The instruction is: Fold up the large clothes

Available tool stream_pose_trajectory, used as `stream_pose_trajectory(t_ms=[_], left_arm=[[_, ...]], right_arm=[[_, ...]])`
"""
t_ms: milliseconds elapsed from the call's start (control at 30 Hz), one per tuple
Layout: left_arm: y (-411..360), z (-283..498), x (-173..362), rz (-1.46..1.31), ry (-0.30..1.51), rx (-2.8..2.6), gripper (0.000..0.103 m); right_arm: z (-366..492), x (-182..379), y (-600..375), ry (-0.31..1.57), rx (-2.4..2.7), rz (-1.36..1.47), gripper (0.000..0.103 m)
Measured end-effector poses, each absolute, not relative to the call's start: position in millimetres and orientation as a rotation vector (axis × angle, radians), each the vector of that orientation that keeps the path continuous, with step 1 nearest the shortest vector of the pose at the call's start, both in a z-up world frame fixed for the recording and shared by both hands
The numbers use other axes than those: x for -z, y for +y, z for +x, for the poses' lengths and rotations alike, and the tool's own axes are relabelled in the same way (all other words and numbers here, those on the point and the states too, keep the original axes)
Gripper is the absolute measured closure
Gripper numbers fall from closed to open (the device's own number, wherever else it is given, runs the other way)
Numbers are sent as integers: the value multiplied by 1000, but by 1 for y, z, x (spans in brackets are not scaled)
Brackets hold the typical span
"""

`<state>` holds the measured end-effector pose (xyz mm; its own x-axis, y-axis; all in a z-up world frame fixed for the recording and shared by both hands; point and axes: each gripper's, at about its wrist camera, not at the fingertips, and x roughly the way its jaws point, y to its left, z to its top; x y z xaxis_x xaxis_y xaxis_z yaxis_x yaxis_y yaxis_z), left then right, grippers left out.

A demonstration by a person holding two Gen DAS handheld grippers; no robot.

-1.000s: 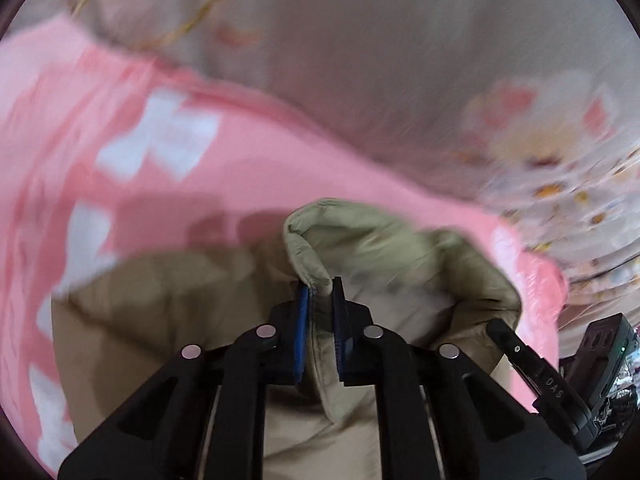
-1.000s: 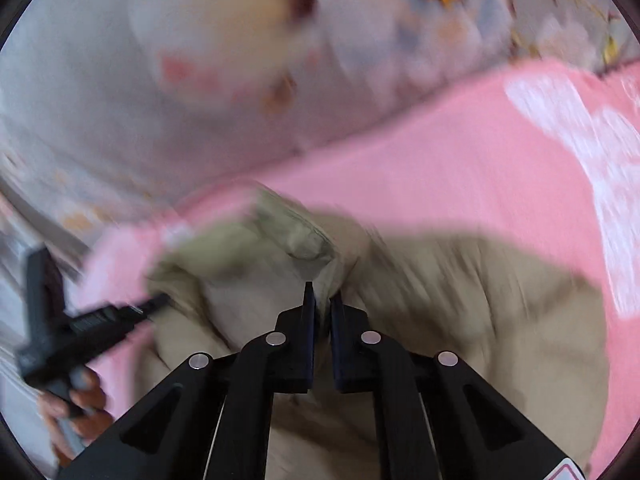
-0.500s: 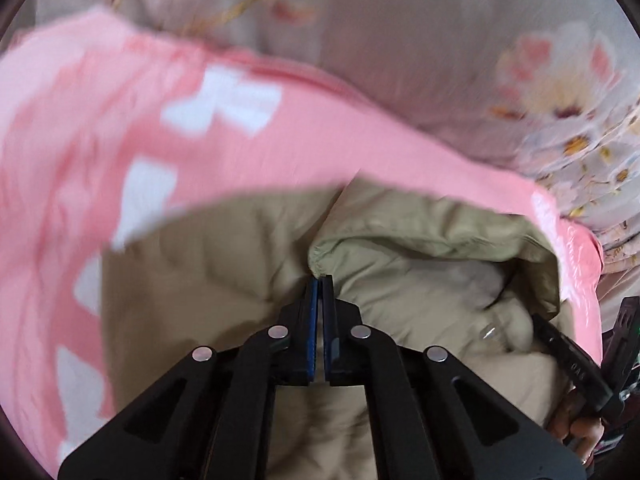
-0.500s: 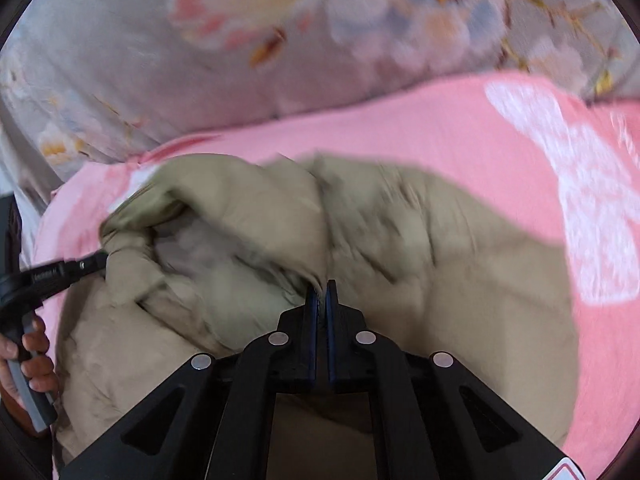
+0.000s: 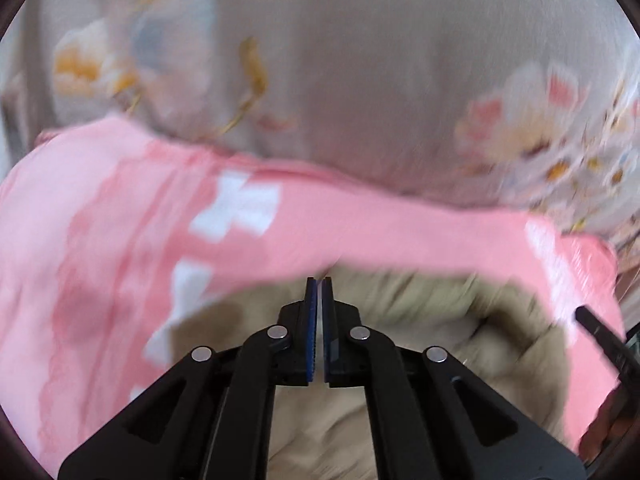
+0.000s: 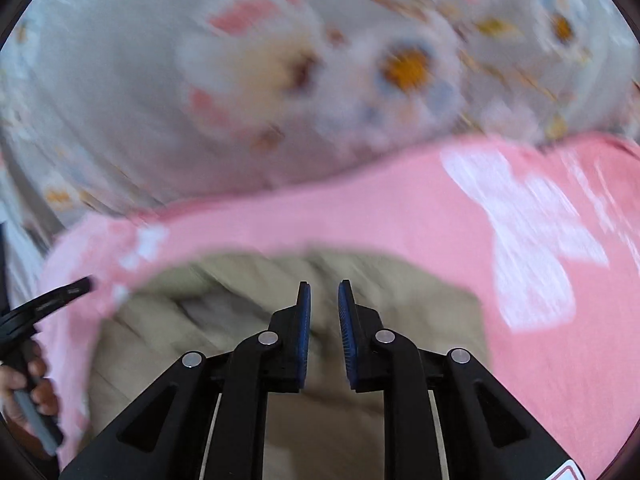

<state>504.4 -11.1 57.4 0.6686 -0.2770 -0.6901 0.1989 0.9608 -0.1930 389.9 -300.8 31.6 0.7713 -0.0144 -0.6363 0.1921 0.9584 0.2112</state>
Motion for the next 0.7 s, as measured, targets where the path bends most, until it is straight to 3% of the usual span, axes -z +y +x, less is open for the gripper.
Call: stream_pose_trajectory(t_ms=[33, 100, 233, 333, 467, 700], left_arm=[[-21, 516, -58, -125, 805, 284, 91], [-38, 545, -46, -190, 865, 311, 88], [-56, 563, 1, -224, 1018, 286, 90], [-61, 537, 12, -143, 1004, 338, 90], [-61, 513, 29, -77, 993, 345, 90], [-68, 508, 45, -50, 948, 339, 90]], right_arm=[[404, -32, -293, 688, 94, 266, 87], [434, -21, -282, 705, 53, 277, 87], [458, 16, -278, 824, 2, 329, 92], [440, 32, -273, 854, -28, 237, 93], [431, 56, -293, 896, 16, 239, 103], [436, 72, -298, 917, 43, 276, 103]])
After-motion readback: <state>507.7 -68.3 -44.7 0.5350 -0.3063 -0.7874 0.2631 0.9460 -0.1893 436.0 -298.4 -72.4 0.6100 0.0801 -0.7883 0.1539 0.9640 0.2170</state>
